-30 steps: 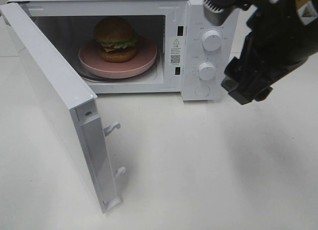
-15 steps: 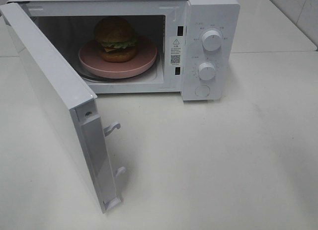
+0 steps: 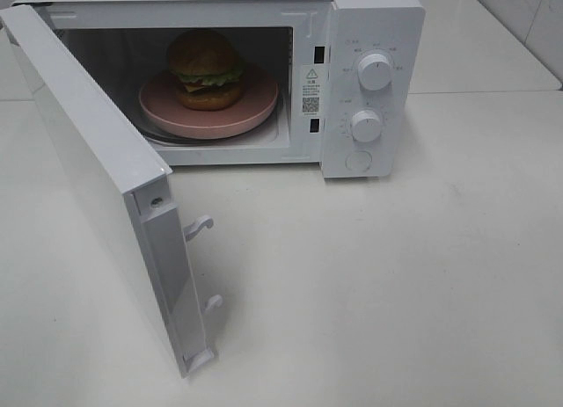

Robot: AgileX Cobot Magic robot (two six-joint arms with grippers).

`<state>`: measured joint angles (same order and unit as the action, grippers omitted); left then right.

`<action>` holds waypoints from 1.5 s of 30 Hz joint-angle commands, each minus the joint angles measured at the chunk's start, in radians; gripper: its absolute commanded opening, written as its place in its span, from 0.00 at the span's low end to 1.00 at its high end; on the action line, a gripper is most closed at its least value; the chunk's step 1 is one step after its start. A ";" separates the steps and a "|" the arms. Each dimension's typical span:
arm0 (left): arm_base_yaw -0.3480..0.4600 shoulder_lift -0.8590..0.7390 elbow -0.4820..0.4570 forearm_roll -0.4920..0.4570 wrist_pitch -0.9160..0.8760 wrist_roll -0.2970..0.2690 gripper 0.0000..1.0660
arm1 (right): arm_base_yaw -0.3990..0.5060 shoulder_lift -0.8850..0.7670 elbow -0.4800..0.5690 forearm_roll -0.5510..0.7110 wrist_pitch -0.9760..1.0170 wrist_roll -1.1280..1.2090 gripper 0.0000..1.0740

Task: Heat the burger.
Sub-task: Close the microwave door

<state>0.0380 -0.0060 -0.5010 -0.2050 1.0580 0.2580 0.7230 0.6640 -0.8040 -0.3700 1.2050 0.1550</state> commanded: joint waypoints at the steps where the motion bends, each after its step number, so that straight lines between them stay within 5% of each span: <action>1: -0.002 -0.023 0.003 -0.003 -0.012 -0.003 0.92 | -0.009 -0.075 0.057 0.000 0.005 0.023 0.71; 12: -0.002 -0.023 0.003 -0.003 -0.012 -0.003 0.92 | -0.303 -0.302 0.246 0.006 -0.082 0.039 0.71; 24: -0.002 -0.023 0.003 -0.003 -0.012 -0.003 0.92 | -0.549 -0.588 0.298 0.102 -0.190 0.044 0.71; 34: -0.002 -0.023 0.003 -0.003 -0.012 -0.003 0.92 | -0.640 -0.695 0.298 0.182 -0.194 -0.007 0.71; 45: -0.002 -0.018 0.003 -0.004 -0.012 -0.003 0.92 | -0.640 -0.695 0.298 0.204 -0.195 -0.017 0.71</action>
<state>0.0380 -0.0060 -0.5010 -0.2050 1.0580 0.2580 0.0920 -0.0050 -0.5070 -0.1720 1.0200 0.1510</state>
